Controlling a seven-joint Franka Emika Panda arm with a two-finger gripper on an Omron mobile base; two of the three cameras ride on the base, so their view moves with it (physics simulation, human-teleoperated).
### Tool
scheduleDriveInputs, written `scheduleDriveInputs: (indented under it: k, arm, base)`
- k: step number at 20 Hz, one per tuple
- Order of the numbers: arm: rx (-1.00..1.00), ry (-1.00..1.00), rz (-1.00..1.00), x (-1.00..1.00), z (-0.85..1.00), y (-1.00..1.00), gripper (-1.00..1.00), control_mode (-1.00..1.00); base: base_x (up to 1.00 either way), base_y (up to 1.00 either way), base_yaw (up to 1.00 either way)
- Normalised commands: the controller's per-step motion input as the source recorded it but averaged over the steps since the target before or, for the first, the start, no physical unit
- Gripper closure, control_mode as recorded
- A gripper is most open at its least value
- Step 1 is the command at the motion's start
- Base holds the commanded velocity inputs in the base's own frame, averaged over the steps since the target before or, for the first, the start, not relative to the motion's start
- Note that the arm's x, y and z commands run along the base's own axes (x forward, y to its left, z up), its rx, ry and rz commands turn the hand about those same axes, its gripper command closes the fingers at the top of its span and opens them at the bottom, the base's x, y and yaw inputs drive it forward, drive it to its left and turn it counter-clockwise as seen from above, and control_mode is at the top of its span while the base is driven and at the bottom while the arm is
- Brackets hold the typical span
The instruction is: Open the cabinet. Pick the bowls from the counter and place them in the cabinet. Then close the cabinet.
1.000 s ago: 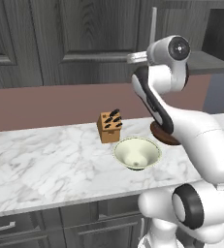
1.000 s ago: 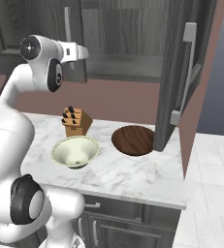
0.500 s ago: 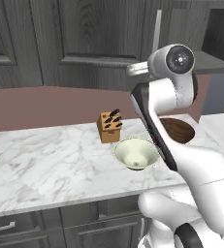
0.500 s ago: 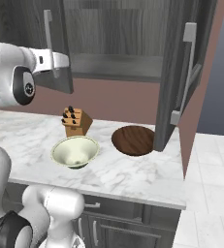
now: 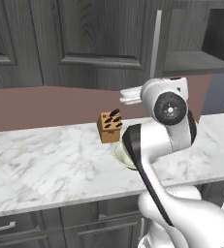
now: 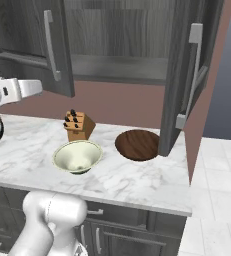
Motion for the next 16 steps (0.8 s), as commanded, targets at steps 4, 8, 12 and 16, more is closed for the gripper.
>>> scheduleDriveInputs:
  k: [4, 8, 12, 16]
  arm:
    - [0.00, 0.00, -0.10, -0.69, 0.01, -0.08, 1.00, -1.00]
    - [-0.02, -0.02, -0.01, -0.81, 0.16, -0.84, 1.00, -1.00]
    - [-0.03, -0.04, 0.00, -0.67, 0.35, -0.92, -1.00, -1.00]
    - [-0.03, 0.00, 0.00, -0.24, 0.46, -0.59, -1.00, -1.00]
  base:
    - [0.00, 0.00, 0.00]
    - [0.00, 0.00, 0.00]
    - [0.00, 0.00, 0.00]
    - [0.00, 0.00, 0.00]
